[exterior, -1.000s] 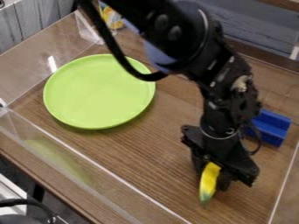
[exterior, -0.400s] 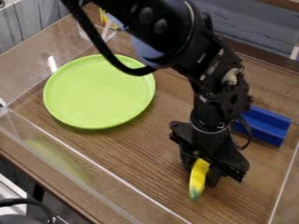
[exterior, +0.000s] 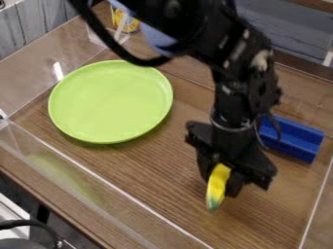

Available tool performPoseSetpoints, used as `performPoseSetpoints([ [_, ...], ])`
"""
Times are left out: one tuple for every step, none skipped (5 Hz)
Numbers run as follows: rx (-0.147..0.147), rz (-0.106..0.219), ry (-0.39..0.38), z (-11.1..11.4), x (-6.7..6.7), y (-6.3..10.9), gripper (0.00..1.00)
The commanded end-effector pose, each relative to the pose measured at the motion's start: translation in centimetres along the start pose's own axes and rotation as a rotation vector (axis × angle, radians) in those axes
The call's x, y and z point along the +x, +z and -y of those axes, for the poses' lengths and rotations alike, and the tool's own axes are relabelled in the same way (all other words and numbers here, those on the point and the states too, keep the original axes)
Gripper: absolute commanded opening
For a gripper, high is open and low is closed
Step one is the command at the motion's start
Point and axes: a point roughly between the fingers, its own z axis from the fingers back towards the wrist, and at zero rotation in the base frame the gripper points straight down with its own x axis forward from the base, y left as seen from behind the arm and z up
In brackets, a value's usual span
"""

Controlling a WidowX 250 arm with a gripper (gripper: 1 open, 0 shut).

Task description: Put the banana in the green plate

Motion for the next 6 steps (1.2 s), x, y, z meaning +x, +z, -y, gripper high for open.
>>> performPoseSetpoints([
  [0.021, 0.059, 0.091, -1.8, 0.6, 3.9, 0.0],
  [0.045, 0.064, 0.124, -3.5, 0.5, 7.1, 0.0],
  [0.06, 0.07, 0.151, -5.4, 0.0, 9.3, 0.0],
  [0.063, 0.084, 0.099, -8.6, 0.3, 10.9, 0.0],
  [0.065, 0.101, 0.036, -10.3, 0.4, 10.4, 0.0],
  [0.085, 0.098, 0.129, -11.1, 1.0, 10.0, 0.0],
])
